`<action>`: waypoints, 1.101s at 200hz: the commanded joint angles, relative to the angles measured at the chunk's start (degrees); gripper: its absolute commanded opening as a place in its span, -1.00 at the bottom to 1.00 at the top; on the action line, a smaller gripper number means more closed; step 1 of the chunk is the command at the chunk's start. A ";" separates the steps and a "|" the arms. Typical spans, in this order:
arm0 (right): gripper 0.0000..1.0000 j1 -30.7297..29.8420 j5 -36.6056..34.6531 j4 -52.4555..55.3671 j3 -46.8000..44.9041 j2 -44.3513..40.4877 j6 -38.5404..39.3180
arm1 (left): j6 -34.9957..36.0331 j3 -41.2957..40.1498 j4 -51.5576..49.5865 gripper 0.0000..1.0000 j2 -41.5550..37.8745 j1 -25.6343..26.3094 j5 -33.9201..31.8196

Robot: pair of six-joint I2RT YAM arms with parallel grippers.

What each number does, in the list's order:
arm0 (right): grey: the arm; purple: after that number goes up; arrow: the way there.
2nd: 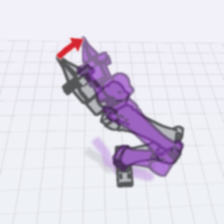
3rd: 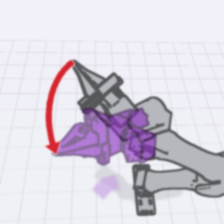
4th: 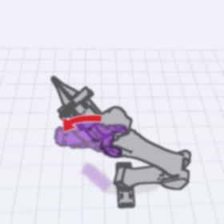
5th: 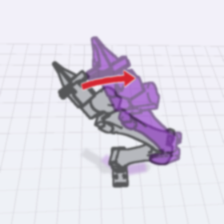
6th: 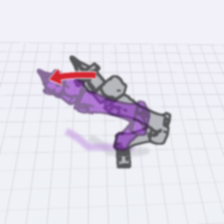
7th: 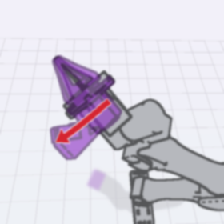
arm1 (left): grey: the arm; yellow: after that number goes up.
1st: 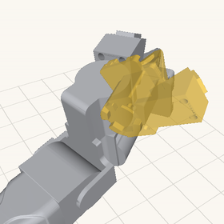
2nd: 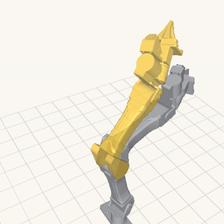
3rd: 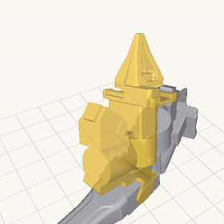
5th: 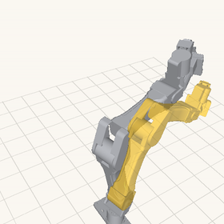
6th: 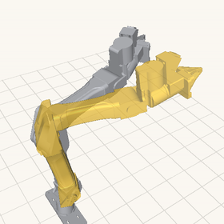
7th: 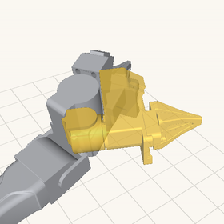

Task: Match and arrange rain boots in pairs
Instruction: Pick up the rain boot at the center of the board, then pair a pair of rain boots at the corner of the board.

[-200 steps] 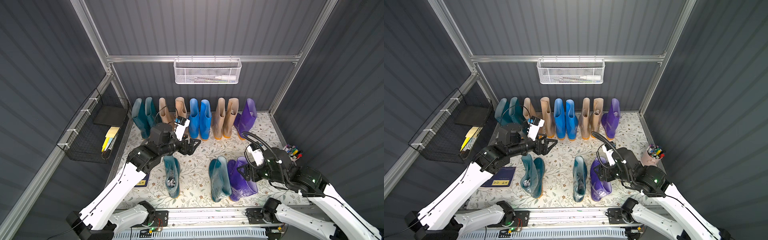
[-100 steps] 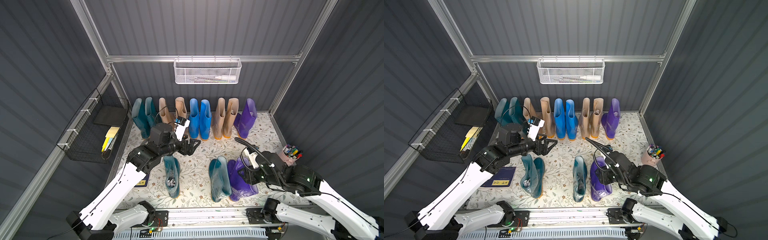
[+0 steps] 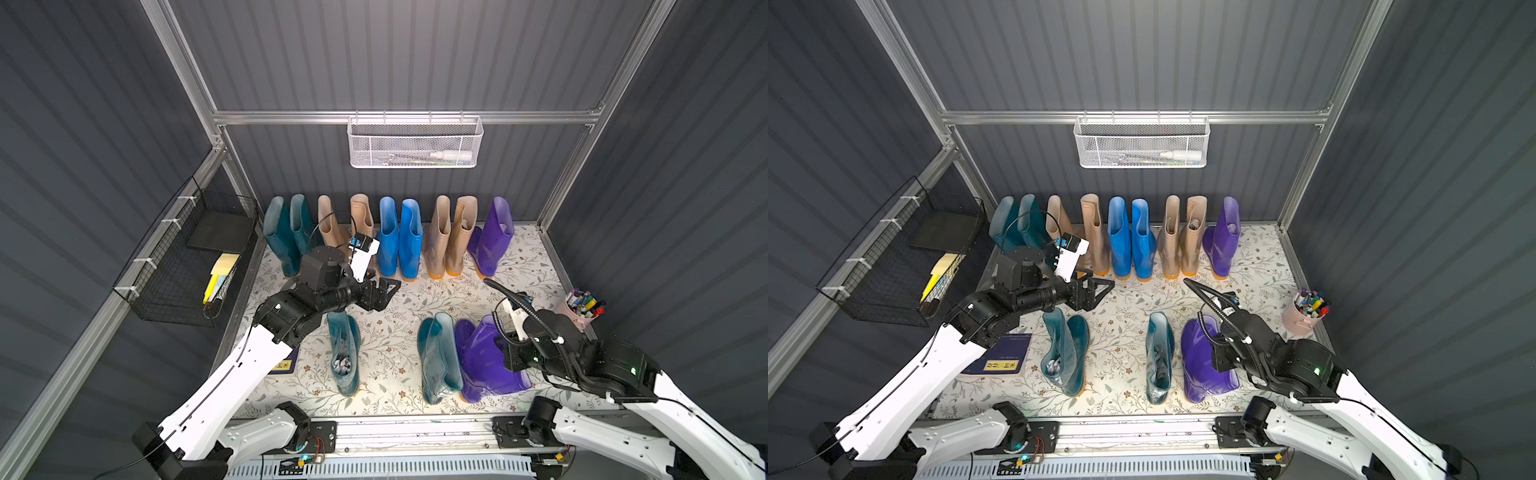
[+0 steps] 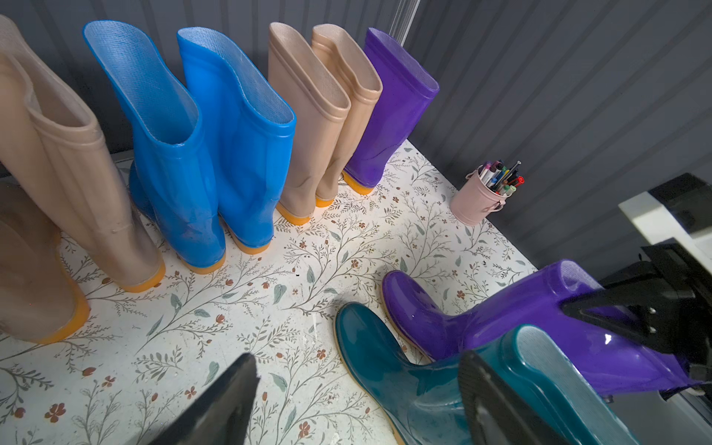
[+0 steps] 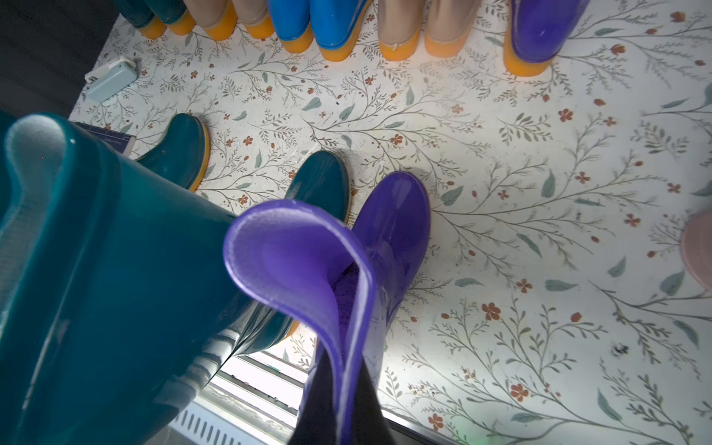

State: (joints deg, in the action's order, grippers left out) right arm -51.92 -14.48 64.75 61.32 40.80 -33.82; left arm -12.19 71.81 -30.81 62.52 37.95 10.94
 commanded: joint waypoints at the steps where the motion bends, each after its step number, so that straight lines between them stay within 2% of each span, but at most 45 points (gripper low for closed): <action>1: -1.00 -0.11 -7.80 -0.68 2.23 -1.05 0.60 | 0.67 0.59 -0.87 0.67 -0.57 0.28 -0.57; 85: -1.00 0.28 -26.11 5.68 6.58 -4.49 3.74 | 1.26 1.14 -1.13 0.67 -0.05 0.28 -0.20; 120: -1.00 1.71 -29.64 5.23 4.77 -4.35 5.82 | 1.38 2.35 -0.52 0.67 1.68 0.28 1.08; 158: -1.00 8.08 -25.40 0.07 1.82 -2.95 10.19 | 1.01 3.20 0.35 0.67 3.58 0.28 2.41; 199: -1.00 27.83 -7.32 -8.84 -1.18 -0.47 17.71 | 0.85 3.37 0.04 0.66 3.79 0.28 2.46; 220: -1.00 34.10 -1.40 -12.72 -2.23 1.82 19.79 | 1.03 3.13 -0.31 0.67 3.41 0.28 1.75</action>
State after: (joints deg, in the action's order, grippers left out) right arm -23.46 -24.71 62.02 59.79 40.97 -18.79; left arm -12.14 73.17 -30.76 66.43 37.95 12.27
